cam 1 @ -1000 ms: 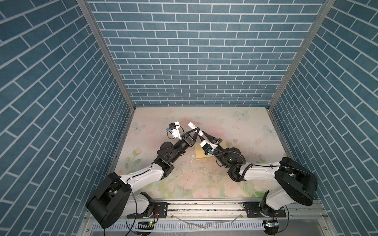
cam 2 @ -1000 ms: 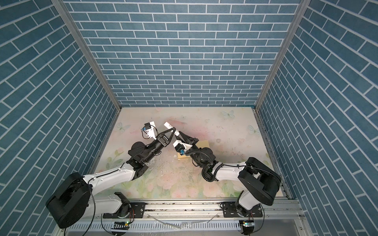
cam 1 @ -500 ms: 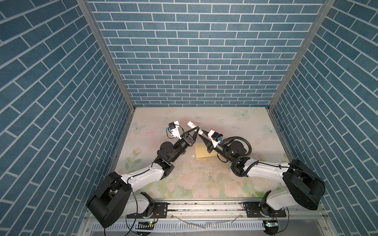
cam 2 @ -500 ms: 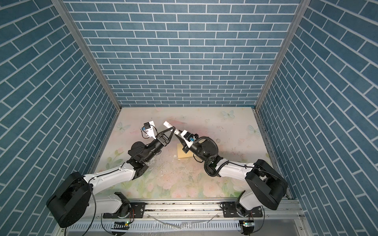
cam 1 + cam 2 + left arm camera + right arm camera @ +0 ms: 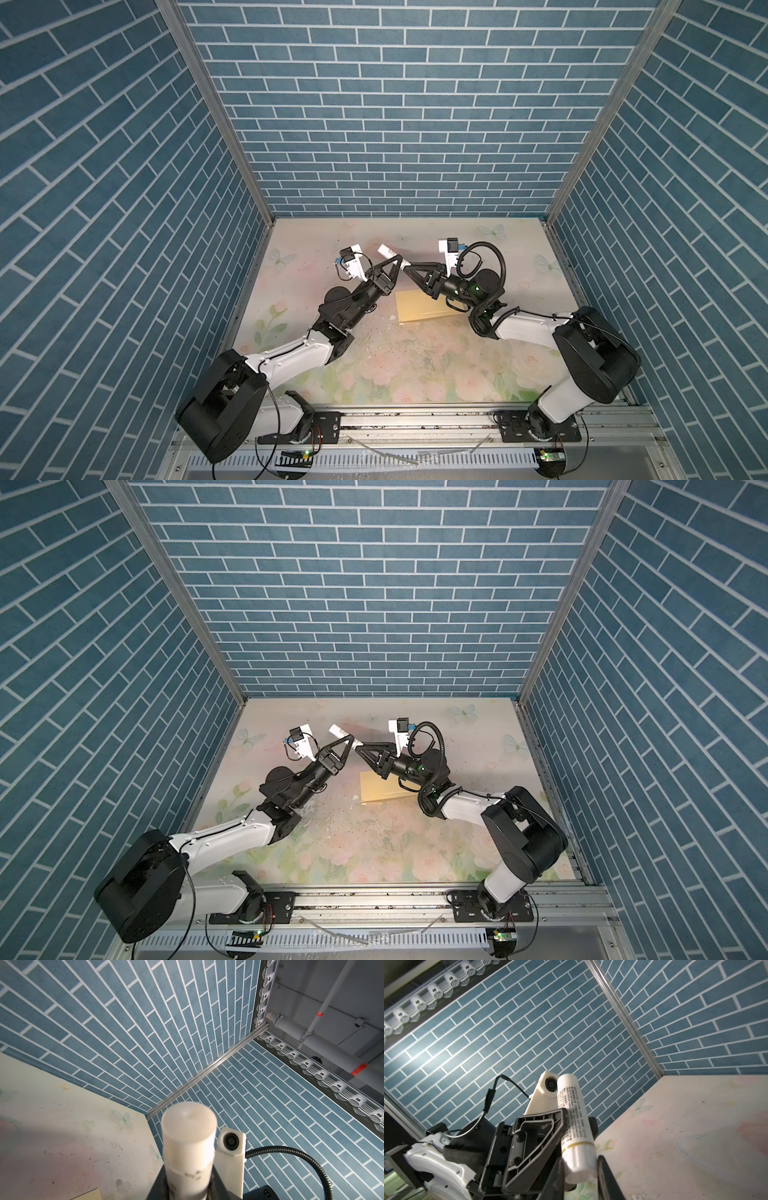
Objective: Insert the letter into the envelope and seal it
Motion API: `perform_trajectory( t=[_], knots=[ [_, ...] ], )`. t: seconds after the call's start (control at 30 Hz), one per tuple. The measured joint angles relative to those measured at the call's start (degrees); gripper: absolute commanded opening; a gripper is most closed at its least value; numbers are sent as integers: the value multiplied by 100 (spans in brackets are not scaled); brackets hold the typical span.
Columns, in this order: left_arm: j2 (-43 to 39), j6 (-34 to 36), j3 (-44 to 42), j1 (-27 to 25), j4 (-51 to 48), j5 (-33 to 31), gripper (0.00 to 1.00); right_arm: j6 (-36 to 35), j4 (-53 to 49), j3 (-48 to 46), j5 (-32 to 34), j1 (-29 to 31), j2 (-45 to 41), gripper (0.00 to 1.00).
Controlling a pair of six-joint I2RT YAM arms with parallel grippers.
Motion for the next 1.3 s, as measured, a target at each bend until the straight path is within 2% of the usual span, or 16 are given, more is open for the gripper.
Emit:
perform_trajectory(
  t=[0.07,0.2,0.27,0.3,0.37,0.5,0.6,0.73,0.93,1.3],
  knots=[
    [0,0,0,-2,9,9,0,105,55,0,-87,-37,11,6],
    [-2,-37,2,-13,17,31,0,-175,-107,-20,-114,-50,-107,34],
    [-7,-50,2,-42,0,92,0,-737,-376,-140,120,-61,-385,54],
    [-7,-50,-2,-52,-37,129,0,-1093,-505,-245,356,-83,-612,61],
    [-7,-72,-2,-59,-118,181,0,-2048,-719,-496,885,-98,-1134,67],
    [-7,-114,-2,-66,-205,260,0,-4422,-925,-931,1910,330,-1967,67],
    [-7,-131,-2,-66,-219,289,0,-6094,-944,-1134,2459,765,-2046,64],
    [-7,-138,-2,-66,-229,308,0,-7521,-855,-1276,2990,1078,-1759,60],
    [-7,-138,-2,-66,-271,308,0,-8566,-544,-1274,3473,1340,-1344,55],
    [-4,-181,-2,-66,-348,328,0,-9044,-133,-1023,3757,1456,-778,43]
  ],
)
